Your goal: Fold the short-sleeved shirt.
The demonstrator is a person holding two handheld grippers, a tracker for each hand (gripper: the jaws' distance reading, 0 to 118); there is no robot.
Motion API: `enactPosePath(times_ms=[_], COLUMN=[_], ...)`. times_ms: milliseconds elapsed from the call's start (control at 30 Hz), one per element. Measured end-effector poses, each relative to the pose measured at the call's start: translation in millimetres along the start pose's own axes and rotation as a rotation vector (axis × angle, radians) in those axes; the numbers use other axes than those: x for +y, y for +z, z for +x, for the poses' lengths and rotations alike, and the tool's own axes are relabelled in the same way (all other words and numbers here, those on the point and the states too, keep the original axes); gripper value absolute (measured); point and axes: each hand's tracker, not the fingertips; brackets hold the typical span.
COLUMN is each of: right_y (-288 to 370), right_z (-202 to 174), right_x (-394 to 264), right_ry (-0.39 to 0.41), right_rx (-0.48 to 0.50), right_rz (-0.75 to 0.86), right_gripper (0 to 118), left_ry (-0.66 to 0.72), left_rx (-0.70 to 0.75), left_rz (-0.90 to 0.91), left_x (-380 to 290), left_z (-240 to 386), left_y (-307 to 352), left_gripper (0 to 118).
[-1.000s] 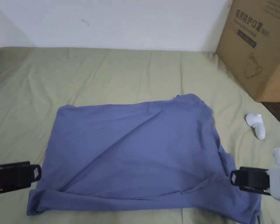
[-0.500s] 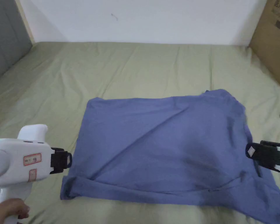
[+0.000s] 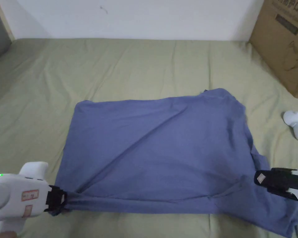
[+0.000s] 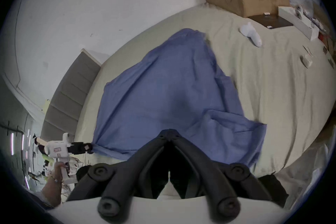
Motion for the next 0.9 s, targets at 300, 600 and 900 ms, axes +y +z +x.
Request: enactPosePath(times_ms=[300,600,900], right_y=[-24,-48,-17], right_z=[68,64,52], right_x=[-12,-26,-19], right_ry=[0.004,0.271,0.267], right_rx=[-0.287,-0.333,-0.246], right_rz=[-0.263,-0.429,-0.297], right_gripper=[115,48,3], left_ry=[0.025,-0.023,0.066], left_rx=[-0.031,0.064,-0.007], left_rz=[0.183,0.167,0.223], left_x=[-11,-18,-25], left_z=[15,16,2], left_y=[50,49,54], left_gripper=[2,2,2])
